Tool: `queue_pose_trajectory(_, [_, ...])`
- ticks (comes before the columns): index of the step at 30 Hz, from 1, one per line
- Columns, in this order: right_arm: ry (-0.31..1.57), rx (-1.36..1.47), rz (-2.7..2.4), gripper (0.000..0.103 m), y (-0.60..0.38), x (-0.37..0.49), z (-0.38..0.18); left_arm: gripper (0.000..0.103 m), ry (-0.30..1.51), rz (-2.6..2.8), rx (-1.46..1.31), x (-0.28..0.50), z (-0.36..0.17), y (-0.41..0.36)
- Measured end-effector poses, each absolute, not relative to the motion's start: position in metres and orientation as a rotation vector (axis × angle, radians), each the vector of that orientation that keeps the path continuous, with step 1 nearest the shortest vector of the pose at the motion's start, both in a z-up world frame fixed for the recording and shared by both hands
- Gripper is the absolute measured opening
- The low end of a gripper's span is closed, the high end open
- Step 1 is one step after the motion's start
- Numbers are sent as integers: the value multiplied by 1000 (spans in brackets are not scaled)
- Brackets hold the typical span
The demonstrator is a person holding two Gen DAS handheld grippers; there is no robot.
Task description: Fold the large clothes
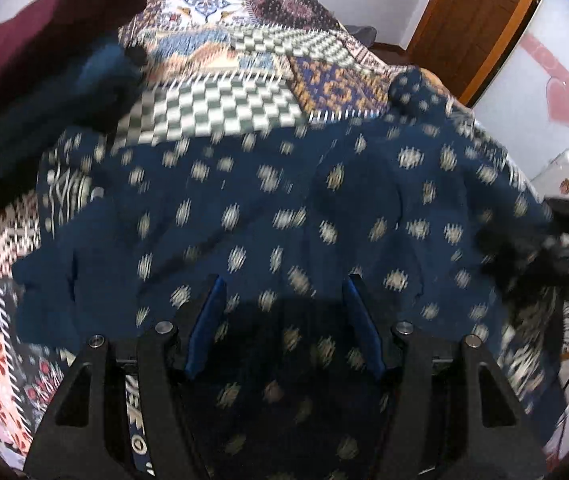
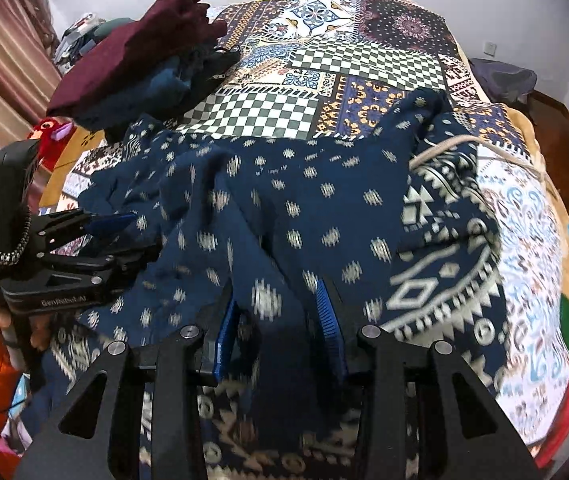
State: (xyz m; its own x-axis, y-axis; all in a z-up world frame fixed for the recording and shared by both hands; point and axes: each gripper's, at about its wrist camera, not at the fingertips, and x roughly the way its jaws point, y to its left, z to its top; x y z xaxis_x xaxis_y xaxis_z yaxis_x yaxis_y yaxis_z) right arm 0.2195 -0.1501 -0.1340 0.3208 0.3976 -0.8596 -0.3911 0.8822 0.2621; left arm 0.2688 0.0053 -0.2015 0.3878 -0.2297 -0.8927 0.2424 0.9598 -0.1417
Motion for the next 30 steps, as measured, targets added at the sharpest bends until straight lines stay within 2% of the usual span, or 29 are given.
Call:
queue_pose_trajectory(10, [1097, -20, 472, 38, -164, 197, -111, 70, 1070, -277, 25, 220, -180, 31])
queue_pose_trajectory(15, [1035, 8, 447, 39, -175, 201, -90, 70, 1026, -207, -4, 210, -159, 57])
queue_pose_trajectory(19, [968, 33, 407, 58, -186, 208, -72, 71, 975, -124, -58, 210, -142, 85])
queue_pose_trajectory(23, [918, 51, 362, 60, -200, 221, -60, 81, 932, -24, -155, 218, -132, 123])
queue_pose_trajectory(30, [964, 179, 293, 61, -229, 252, -79, 82, 978, 11, -342, 236, -156, 170])
